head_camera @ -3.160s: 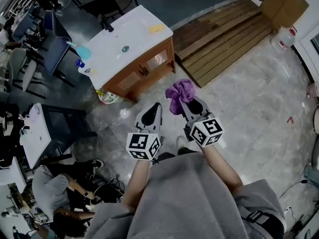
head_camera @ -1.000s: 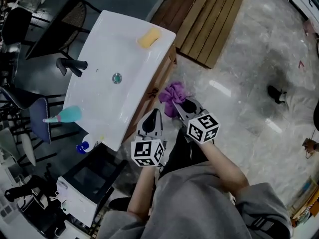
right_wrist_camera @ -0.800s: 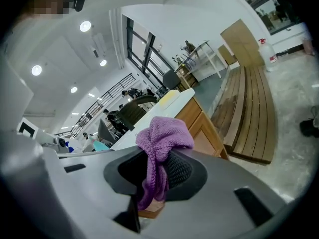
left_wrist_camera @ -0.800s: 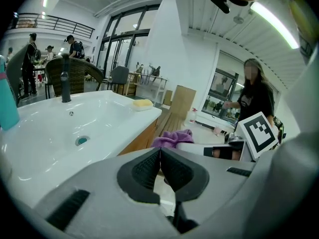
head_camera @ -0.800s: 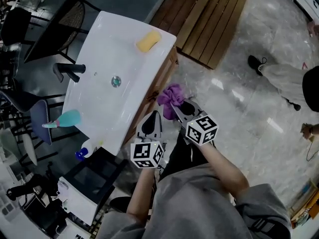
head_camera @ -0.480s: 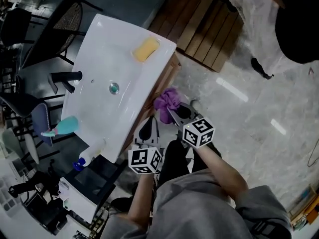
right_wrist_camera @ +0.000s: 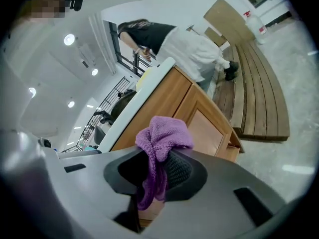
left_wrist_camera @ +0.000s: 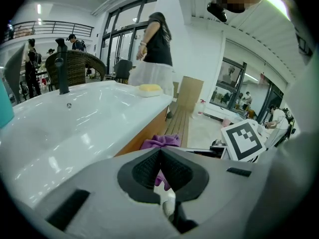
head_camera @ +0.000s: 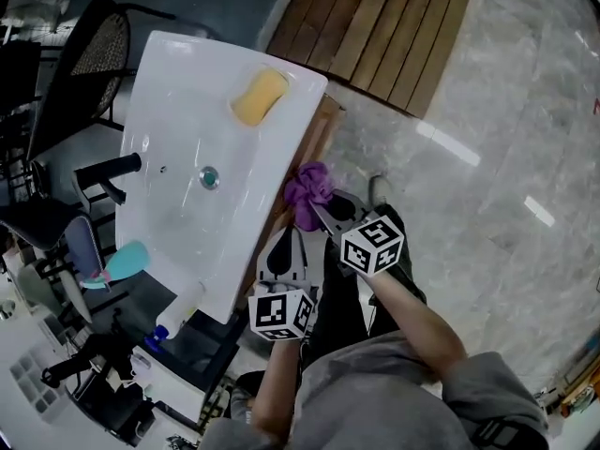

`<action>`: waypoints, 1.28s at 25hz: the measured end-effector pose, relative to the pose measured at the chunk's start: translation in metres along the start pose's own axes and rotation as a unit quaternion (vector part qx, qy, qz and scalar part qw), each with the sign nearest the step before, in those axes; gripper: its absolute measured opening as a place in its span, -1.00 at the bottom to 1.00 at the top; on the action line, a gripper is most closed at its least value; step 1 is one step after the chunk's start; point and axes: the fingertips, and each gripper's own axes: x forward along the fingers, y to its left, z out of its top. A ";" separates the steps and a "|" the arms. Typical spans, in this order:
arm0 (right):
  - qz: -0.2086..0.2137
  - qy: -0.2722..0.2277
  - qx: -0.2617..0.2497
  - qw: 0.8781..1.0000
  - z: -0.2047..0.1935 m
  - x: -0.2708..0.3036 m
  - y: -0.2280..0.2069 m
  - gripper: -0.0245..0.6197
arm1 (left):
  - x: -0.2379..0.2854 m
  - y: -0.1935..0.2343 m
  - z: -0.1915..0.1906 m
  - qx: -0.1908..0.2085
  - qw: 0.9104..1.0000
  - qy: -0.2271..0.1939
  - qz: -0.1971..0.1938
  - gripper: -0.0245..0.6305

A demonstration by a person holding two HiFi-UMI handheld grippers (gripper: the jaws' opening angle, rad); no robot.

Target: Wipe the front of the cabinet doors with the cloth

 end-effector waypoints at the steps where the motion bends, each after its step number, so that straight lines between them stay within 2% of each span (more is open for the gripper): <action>1: 0.001 -0.001 0.002 1.000 -0.002 0.002 0.000 -0.66 | 0.000 0.001 -0.001 0.001 1.000 0.002 -0.001 -0.90; 7: 0.000 -0.007 0.015 1.000 -0.014 0.019 -0.010 -0.66 | 0.001 0.004 -0.005 0.015 1.000 -0.005 0.001 -0.90; 18: 0.009 -0.021 0.034 0.999 -0.030 0.042 -0.029 -0.67 | 0.011 0.007 -0.043 0.004 1.000 0.028 0.005 -0.90; 32: 0.001 -0.016 0.034 0.999 -0.055 0.065 -0.060 -0.67 | 0.023 0.011 -0.065 0.013 0.999 0.050 -0.005 -0.90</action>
